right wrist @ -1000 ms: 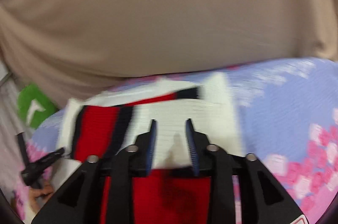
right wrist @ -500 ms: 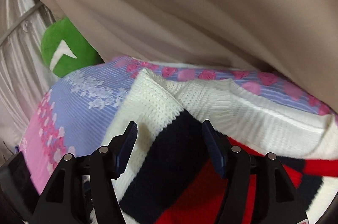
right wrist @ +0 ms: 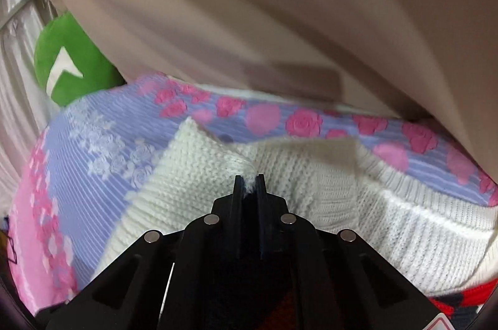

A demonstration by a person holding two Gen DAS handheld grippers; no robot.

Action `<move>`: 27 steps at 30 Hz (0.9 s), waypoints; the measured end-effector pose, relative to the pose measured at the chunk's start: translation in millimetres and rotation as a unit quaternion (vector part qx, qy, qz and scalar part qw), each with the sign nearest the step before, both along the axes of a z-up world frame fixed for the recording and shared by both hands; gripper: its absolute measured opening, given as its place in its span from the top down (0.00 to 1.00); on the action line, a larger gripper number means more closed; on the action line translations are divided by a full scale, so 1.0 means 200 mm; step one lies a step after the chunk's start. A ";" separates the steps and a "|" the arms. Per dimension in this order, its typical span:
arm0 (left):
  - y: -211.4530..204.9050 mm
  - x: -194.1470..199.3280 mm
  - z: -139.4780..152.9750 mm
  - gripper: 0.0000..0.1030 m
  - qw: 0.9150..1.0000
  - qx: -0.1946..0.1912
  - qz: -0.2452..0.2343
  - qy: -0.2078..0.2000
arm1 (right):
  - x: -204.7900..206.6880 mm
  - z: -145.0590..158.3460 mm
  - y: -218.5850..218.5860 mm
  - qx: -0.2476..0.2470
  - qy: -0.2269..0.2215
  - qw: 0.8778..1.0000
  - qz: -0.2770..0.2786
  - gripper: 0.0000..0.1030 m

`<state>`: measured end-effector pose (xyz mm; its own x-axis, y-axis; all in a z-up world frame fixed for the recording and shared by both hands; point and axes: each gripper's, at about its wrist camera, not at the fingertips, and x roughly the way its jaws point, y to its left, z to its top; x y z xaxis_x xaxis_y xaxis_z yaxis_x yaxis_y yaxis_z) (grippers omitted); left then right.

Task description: Fold small clothes

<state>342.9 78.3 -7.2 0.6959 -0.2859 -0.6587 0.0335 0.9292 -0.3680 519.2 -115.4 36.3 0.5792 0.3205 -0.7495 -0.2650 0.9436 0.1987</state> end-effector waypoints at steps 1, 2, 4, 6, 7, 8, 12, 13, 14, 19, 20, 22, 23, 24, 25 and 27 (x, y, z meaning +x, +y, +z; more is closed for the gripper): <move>0.00 0.00 0.00 0.86 1.000 0.000 0.000 0.000 | -0.02 0.05 -0.02 0.018 -0.017 1.000 0.001 0.94; 0.00 0.00 0.00 0.86 1.000 0.000 0.000 0.000 | -0.01 0.05 -0.03 0.024 -0.018 1.000 -0.004 0.94; 0.00 0.00 0.00 0.86 1.000 0.004 0.000 0.000 | 0.05 -0.04 -0.05 -0.006 0.015 1.000 -0.021 0.96; 0.00 0.00 0.00 0.86 1.000 0.005 -0.002 0.000 | 0.04 -0.09 -0.04 -0.022 0.023 0.999 -0.020 0.96; 0.00 0.00 0.00 0.86 1.000 0.003 -0.003 0.000 | 0.01 -0.04 -0.06 -0.005 0.008 1.000 -0.026 0.95; 0.00 0.00 0.00 0.86 1.000 -0.001 -0.004 0.000 | -0.06 0.02 -0.10 0.029 -0.009 0.999 -0.028 0.92; 0.01 0.00 0.00 0.86 1.000 -0.003 -0.004 0.001 | -0.39 0.12 -0.27 0.057 -0.040 0.997 -0.027 0.91; 0.01 0.00 0.00 0.86 1.000 -0.001 -0.004 0.001 | -0.46 0.08 -0.31 0.047 -0.027 0.998 -0.017 0.91; 0.01 0.01 0.00 0.86 1.000 -0.001 -0.004 0.001 | -0.53 0.03 -0.38 0.022 -0.016 0.999 -0.018 0.92; 0.02 0.01 0.00 0.86 1.000 -0.003 -0.006 0.001 | -0.81 -0.08 -1.08 0.028 -0.003 0.989 -0.147 1.00; 0.02 0.01 0.01 0.86 1.000 0.000 -0.006 0.000 | -0.90 -0.05 -1.24 0.031 -0.012 0.980 -0.199 1.00; 0.01 0.01 0.01 0.86 1.000 0.004 -0.005 0.000 | -1.05 0.01 -1.38 0.039 -0.033 0.972 -0.229 0.86; 0.01 0.01 0.01 0.86 1.000 0.004 -0.005 0.000 | -1.12 0.03 -1.41 0.052 -0.041 0.973 -0.222 0.86; 0.00 0.01 0.00 0.86 1.000 0.004 -0.005 0.000 | -1.17 0.04 -1.42 0.061 -0.047 0.974 -0.211 0.86; 0.00 0.01 0.00 0.86 1.000 0.005 -0.005 -0.001 | -1.21 0.02 -1.42 0.052 -0.048 0.976 -0.204 0.86; 0.00 0.00 0.01 0.86 1.000 0.006 -0.004 -0.001 | -1.17 -0.08 -1.39 0.011 -0.013 0.978 -0.207 0.83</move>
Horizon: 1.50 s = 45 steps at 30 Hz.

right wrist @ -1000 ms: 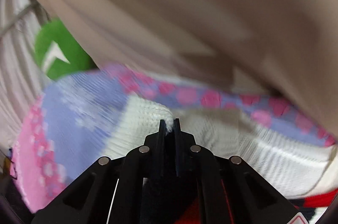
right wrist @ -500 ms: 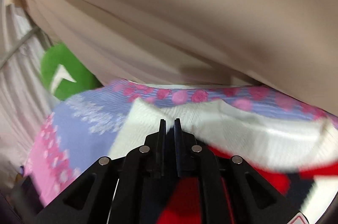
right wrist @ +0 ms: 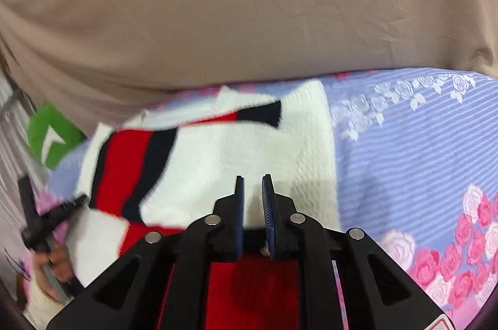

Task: Fold small clothes
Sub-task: 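Release the folded side with the left gripper and withdraw both tools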

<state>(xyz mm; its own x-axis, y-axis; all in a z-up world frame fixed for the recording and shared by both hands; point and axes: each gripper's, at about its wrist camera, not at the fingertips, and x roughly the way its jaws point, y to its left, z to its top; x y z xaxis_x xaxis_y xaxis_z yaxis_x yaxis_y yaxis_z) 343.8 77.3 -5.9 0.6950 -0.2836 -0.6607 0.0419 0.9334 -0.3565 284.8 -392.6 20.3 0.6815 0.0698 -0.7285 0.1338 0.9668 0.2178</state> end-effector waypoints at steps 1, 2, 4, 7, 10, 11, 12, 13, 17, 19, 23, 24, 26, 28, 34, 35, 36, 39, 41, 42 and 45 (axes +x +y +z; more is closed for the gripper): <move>0.00 0.00 0.00 0.86 1.000 -0.001 0.001 0.000 | 0.03 -0.05 -0.01 0.001 0.015 1.000 -0.005 0.85; 0.00 0.00 0.00 0.86 1.000 -0.004 0.002 0.000 | 0.02 -0.05 -0.03 0.021 0.005 1.000 -0.011 0.89; 0.02 -0.01 -0.01 0.86 1.000 -0.011 0.005 0.000 | -0.02 0.00 -0.05 0.059 -0.020 0.998 -0.018 0.82; 0.04 0.00 -0.02 0.86 1.000 -0.026 0.005 0.002 | -0.01 0.02 -0.04 0.064 -0.038 0.997 -0.020 0.53; 0.05 0.00 -0.01 0.85 1.000 -0.031 0.005 0.004 | 0.04 -0.06 -0.01 0.059 -0.008 0.998 -0.014 0.67; 0.05 0.00 -0.01 0.86 1.000 -0.026 0.005 0.005 | 0.04 -0.04 0.01 0.050 -0.008 0.999 -0.004 0.88; 0.06 0.00 0.00 0.87 1.000 -0.023 0.007 0.005 | 0.03 0.00 0.03 0.064 -0.022 0.998 0.007 0.91; 0.06 -0.01 0.01 0.88 1.000 -0.015 0.010 0.002 | -0.01 0.08 0.05 0.079 -0.059 0.995 0.019 0.91; 0.11 0.00 0.01 0.89 0.999 -0.015 0.028 0.005 | -0.02 0.11 0.01 0.058 -0.067 0.996 0.010 0.91; 0.11 0.00 0.00 0.89 1.000 -0.013 0.024 0.008 | 0.11 -0.09 -0.05 0.038 0.017 0.999 0.001 0.91; 0.08 -0.01 0.01 0.88 1.000 0.010 0.026 0.003 | -0.01 0.09 -0.04 0.040 -0.044 0.998 -0.033 0.80; 0.07 -0.01 0.01 0.87 1.000 0.010 0.027 0.002 | -0.04 0.16 0.01 0.025 -0.064 0.997 -0.028 0.80; 0.07 -0.01 0.01 0.87 1.000 0.010 0.029 0.002 | -0.02 0.24 0.16 0.029 -0.083 0.996 0.017 0.80; 0.06 -0.02 0.01 0.87 0.999 0.010 0.030 0.001 | 0.10 0.24 0.38 0.050 -0.064 0.993 0.085 0.80; 0.07 -0.05 0.01 0.87 1.000 0.000 0.027 0.001 | 0.61 0.08 1.02 0.028 0.000 0.981 0.192 0.85; 0.08 -0.03 0.01 0.87 1.000 -0.001 0.026 0.001 | 0.71 0.06 1.08 0.023 0.010 0.982 0.188 0.86; 0.09 -0.03 0.01 0.87 1.000 -0.002 0.026 0.001 | 0.79 0.03 1.12 0.010 0.017 0.984 0.180 0.87; 0.10 -0.02 0.00 0.87 1.000 -0.002 0.024 0.003 | 0.98 -0.02 1.19 -0.010 0.010 0.987 0.157 0.93; 0.11 -0.01 0.00 0.87 1.000 -0.004 0.022 0.003 | 1.07 -0.05 1.17 0.009 0.025 0.990 0.136 0.95; 0.12 0.00 0.00 0.87 1.000 -0.005 0.021 0.003 | 1.08 -0.05 1.17 0.011 0.025 0.991 0.133 0.95; 0.13 0.01 0.01 0.87 1.000 -0.010 0.021 0.003 | 0.99 0.03 1.15 0.023 0.004 0.990 0.139 0.95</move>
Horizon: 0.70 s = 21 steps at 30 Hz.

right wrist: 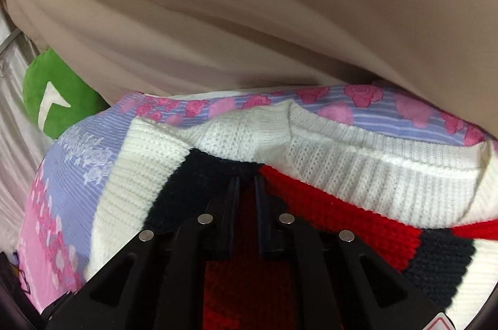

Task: Fold small clothes
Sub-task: 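Release the folded side with the left gripper and withdraw both tools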

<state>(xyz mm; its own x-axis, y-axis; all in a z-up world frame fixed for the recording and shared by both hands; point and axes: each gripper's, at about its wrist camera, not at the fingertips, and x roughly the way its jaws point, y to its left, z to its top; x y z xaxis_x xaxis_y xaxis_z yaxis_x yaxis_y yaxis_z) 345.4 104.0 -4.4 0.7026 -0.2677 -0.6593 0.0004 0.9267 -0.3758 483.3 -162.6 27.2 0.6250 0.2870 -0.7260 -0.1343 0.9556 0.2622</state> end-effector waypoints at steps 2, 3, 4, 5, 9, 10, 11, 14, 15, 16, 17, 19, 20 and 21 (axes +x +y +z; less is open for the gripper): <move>0.02 0.00 0.00 0.87 1.000 -0.010 -0.001 0.000 | -0.17 0.12 -0.12 0.033 -0.029 0.999 -0.004 0.90; 0.03 0.00 0.00 0.87 1.000 -0.016 -0.001 0.000 | -0.26 0.16 -0.18 0.035 -0.039 0.999 -0.009 0.89; 0.04 0.00 -0.01 0.86 1.000 -0.021 -0.001 -0.002 | -0.37 0.19 -0.25 0.028 -0.049 0.998 -0.011 0.88; 0.05 0.00 -0.01 0.86 1.000 -0.027 -0.002 -0.003 | -0.52 0.24 -0.33 0.011 -0.062 0.998 -0.015 0.85; 0.06 -0.05 0.03 0.81 1.000 -0.016 -0.015 -0.008 | -1.04 0.28 -0.61 -0.042 -0.063 0.996 -0.050 0.64; 0.06 -0.10 0.05 0.78 1.000 0.002 -0.018 -0.009 | -1.18 0.27 -0.69 -0.052 -0.057 0.995 -0.060 0.59; 0.07 -0.17 0.07 0.67 1.000 0.014 -0.019 -0.014 | -1.35 0.24 -0.76 -0.061 -0.049 0.994 -0.072 0.55; 0.13 -0.41 0.14 0.41 0.998 0.042 -0.045 -0.015 | -1.78 0.13 -0.92 -0.059 -0.012 0.992 -0.109 0.50; 0.16 -0.50 0.14 0.38 0.997 0.055 -0.054 -0.005 | -1.90 0.08 -0.96 -0.048 0.004 0.992 -0.118 0.48; 0.19 -0.57 0.14 0.35 0.996 0.062 -0.059 0.006 | -2.00 0.03 -0.97 -0.040 0.019 0.991 -0.123 0.48; 0.24 -0.66 0.12 0.33 0.995 0.065 -0.067 0.022 | -2.12 -0.02 -0.98 -0.026 0.029 0.991 -0.128 0.48; 0.32 -0.81 0.06 0.33 0.994 0.055 -0.083 0.054 | -2.28 -0.10 -0.96 -0.003 0.045 0.991 -0.128 0.47; 0.36 -0.90 0.03 0.33 0.992 0.042 -0.091 0.074 | -2.35 -0.14 -0.94 0.017 0.050 0.991 -0.122 0.47; 0.40 -0.96 0.01 0.33 0.991 0.029 -0.096 0.087 | -2.41 -0.17 -0.92 0.033 0.053 0.991 -0.118 0.47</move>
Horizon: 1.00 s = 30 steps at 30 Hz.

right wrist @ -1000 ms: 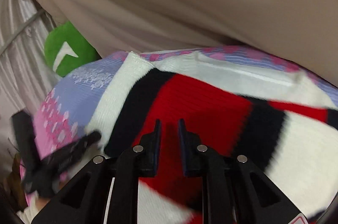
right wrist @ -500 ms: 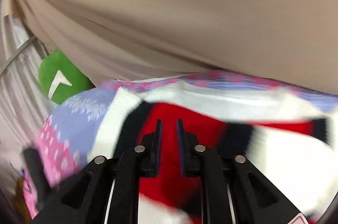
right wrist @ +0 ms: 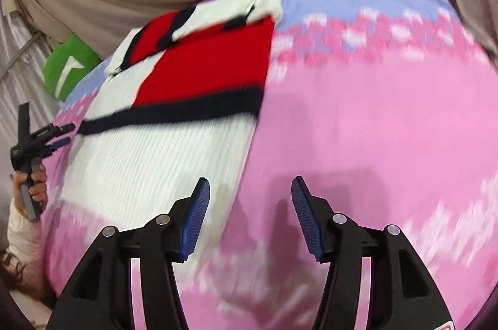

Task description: Fold small clothes

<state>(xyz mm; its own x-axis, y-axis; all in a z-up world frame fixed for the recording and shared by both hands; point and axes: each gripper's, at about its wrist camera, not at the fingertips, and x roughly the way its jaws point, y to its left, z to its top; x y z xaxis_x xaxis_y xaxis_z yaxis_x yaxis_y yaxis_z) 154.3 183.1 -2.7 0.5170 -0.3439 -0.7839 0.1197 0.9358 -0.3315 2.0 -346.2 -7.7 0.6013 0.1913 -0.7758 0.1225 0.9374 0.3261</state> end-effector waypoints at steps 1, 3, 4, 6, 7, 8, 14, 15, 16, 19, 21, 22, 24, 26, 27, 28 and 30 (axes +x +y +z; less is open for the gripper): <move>0.03 -0.06 -0.03 0.33 1.000 -0.012 -0.002 0.010 | -0.03 -0.02 0.01 0.010 -0.001 1.000 0.004 0.47; 0.05 -0.20 -0.04 0.33 1.000 -0.016 -0.003 0.001 | -0.07 -0.06 0.07 0.042 -0.002 0.999 0.020 0.46; 0.05 -0.24 -0.05 0.33 1.000 -0.025 -0.007 0.004 | -0.07 -0.08 0.10 0.049 -0.007 0.999 0.023 0.45; 0.04 -0.29 -0.06 0.33 0.998 -0.055 -0.015 0.010 | -0.07 -0.08 0.15 0.057 -0.023 0.998 0.022 0.34; 0.03 -0.31 -0.06 0.33 0.998 -0.064 -0.017 0.011 | -0.05 -0.09 0.17 0.080 -0.029 0.996 0.026 0.34; 0.02 -0.33 -0.06 0.33 0.997 -0.070 -0.020 0.010 | -0.04 -0.09 0.19 0.097 -0.033 0.994 0.026 0.34; -0.07 -0.32 -0.10 0.82 0.994 -0.103 -0.031 0.016 | 0.02 -0.11 0.25 0.114 -0.054 0.992 0.003 0.59; -0.08 -0.31 -0.10 0.93 0.993 -0.109 -0.029 0.021 | 0.03 -0.11 0.25 0.115 -0.054 0.992 -0.002 0.79; -0.08 -0.31 -0.10 0.93 0.993 -0.113 -0.027 0.021 | 0.02 -0.12 0.25 0.121 -0.056 0.991 -0.010 0.87; -0.06 -0.38 -0.01 0.94 0.993 -0.117 -0.026 -0.013 | -0.04 -0.08 0.25 0.117 -0.097 0.988 -0.016 0.89; -0.04 -0.47 0.10 0.94 0.991 -0.117 -0.033 -0.048 | -0.13 0.00 0.27 0.107 -0.135 0.985 -0.012 0.90; -0.03 -0.53 0.15 0.94 0.990 -0.121 -0.041 -0.067 | -0.19 0.04 0.27 0.100 -0.155 0.983 -0.008 0.90; 0.00 -0.63 0.23 0.95 0.986 -0.126 -0.051 -0.092 | -0.28 0.09 0.27 0.094 -0.183 0.979 -0.003 0.90; 0.03 -0.76 0.31 0.95 0.981 -0.136 -0.067 -0.118 | -0.41 0.17 0.26 0.102 -0.218 0.971 0.007 0.90; 0.03 -0.82 0.34 0.95 0.979 -0.140 -0.073 -0.131 | -0.47 0.20 0.25 0.108 -0.238 0.965 0.016 0.90; 0.06 -0.91 0.39 0.95 0.974 -0.145 -0.083 -0.151 | -0.54 0.24 0.25 0.109 -0.261 0.959 0.026 0.90; 0.10 -1.04 0.46 0.95 0.966 -0.154 -0.096 -0.182 | -0.72 0.33 0.26 0.100 -0.315 0.942 0.055 0.90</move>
